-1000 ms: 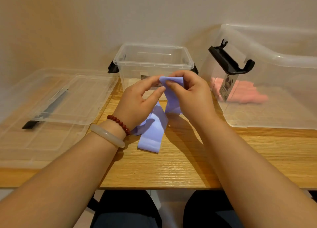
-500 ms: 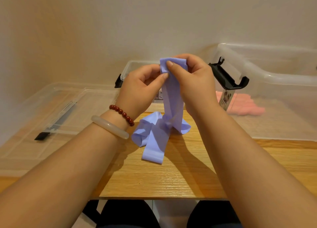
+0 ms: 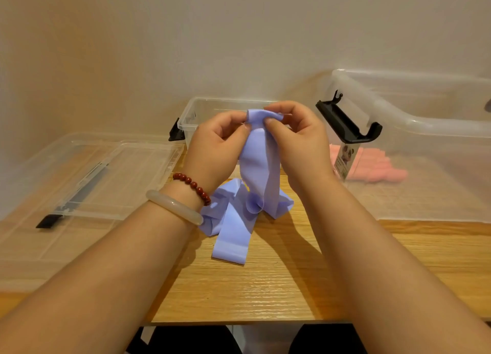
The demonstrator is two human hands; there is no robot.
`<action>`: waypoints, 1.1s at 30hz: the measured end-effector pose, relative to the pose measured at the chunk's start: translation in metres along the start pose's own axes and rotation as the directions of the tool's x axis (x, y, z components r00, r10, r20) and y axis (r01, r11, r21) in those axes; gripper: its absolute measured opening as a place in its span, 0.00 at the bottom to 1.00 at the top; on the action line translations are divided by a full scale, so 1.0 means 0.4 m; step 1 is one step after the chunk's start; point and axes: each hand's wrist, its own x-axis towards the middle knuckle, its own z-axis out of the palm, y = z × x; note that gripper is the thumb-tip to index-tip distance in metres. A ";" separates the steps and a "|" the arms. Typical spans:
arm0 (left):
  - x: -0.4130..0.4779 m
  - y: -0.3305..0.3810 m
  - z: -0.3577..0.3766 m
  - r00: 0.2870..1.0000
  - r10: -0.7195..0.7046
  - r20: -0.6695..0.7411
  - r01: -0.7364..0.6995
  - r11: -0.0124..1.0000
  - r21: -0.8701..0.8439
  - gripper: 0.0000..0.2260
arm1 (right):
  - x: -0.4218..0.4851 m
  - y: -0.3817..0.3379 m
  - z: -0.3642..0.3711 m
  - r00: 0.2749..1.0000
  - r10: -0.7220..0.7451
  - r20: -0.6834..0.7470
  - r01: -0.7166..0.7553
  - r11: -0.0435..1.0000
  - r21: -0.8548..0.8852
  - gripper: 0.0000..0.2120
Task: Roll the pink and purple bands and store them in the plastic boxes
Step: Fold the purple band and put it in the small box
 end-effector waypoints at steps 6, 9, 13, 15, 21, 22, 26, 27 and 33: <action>-0.002 -0.021 0.019 0.994 -0.105 0.000 0.104 0.984 -0.141 0.07 | 0.004 0.042 0.003 0.999 -0.020 -0.025 0.018 0.998 -0.064 0.15; -0.007 -0.041 0.027 0.998 -0.060 -0.035 0.057 0.994 -0.093 0.05 | -0.002 0.061 0.002 0.999 -0.022 -0.025 0.020 0.998 -0.064 0.15; -0.014 -0.072 0.026 0.995 0.019 -0.098 -0.019 1.000 0.007 0.05 | -0.027 0.088 0.008 0.996 -0.078 -0.044 0.074 0.993 -0.094 0.13; -0.016 -0.084 0.021 0.994 0.062 -0.088 -0.058 0.997 0.047 0.05 | -0.039 0.099 0.011 0.995 -0.097 -0.035 0.093 0.992 -0.090 0.11; -0.008 -0.100 0.005 0.997 0.001 -0.071 -0.001 1.000 -0.009 0.05 | -0.025 0.112 0.009 0.996 -0.088 -0.017 0.086 0.993 -0.086 0.08; -0.010 -0.102 0.004 0.999 -0.003 -0.050 0.003 1.000 -0.011 0.06 | -0.024 0.115 0.007 0.996 -0.093 -0.017 0.091 0.991 -0.095 0.07; -0.027 -0.097 0.011 0.999 -0.024 -0.020 0.023 0.998 -0.062 0.06 | -0.026 0.117 -0.009 0.993 -0.121 0.009 0.121 0.985 -0.119 0.05; -0.031 -0.094 0.014 0.999 -0.026 -0.023 0.025 0.998 -0.061 0.05 | -0.028 0.115 -0.012 0.992 -0.127 0.016 0.128 0.984 -0.123 0.06; -0.038 -0.087 0.016 0.997 -0.067 -0.035 0.063 0.993 -0.097 0.05 | -0.035 0.111 -0.028 0.993 -0.115 0.008 0.115 0.986 -0.125 0.13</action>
